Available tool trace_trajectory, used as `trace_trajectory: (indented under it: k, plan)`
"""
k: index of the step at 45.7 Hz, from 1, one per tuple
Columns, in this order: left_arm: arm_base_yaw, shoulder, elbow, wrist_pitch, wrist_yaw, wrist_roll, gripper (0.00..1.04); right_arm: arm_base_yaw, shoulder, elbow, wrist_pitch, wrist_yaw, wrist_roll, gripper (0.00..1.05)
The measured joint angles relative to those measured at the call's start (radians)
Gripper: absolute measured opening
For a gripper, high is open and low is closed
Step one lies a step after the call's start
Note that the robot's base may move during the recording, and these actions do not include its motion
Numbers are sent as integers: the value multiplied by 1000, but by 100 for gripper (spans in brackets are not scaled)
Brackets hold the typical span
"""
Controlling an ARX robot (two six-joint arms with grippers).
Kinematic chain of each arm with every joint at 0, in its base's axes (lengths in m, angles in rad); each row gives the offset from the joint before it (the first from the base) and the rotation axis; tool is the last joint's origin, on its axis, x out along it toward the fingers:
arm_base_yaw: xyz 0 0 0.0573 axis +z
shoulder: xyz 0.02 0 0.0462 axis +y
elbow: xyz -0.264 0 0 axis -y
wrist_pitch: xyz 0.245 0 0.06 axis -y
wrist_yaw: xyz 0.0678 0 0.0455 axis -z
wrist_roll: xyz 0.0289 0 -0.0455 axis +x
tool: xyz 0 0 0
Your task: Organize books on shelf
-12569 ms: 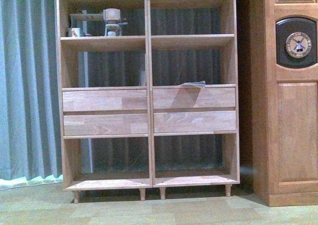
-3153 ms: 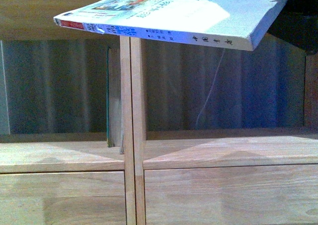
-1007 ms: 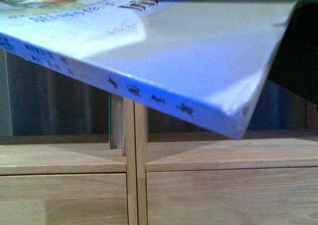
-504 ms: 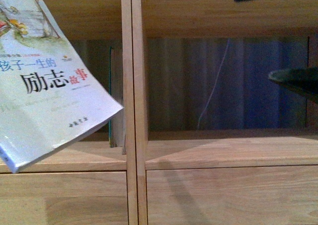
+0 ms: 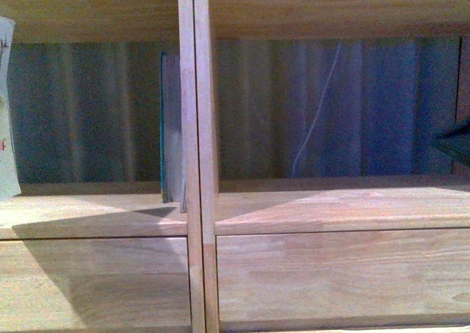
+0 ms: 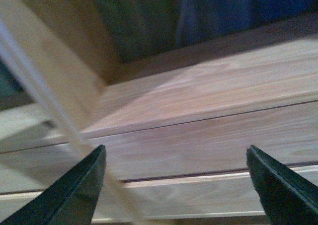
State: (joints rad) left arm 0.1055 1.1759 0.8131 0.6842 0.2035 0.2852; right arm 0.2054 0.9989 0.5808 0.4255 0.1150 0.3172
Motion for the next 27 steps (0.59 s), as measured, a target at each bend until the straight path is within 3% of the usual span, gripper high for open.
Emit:
trace_trajectory:
  k: [2,8,27]
  plan:
    - [4,34,19,27,-5,35,7,-7,-22,-39,17,47,-97,78]
    - [11,118,71,82,-10,90,7,-36,-79,-139,50,48,-224,61]
    - [-76,401,288,175,-3,147,7,-108,-242,-355,92,-22,-301,4]
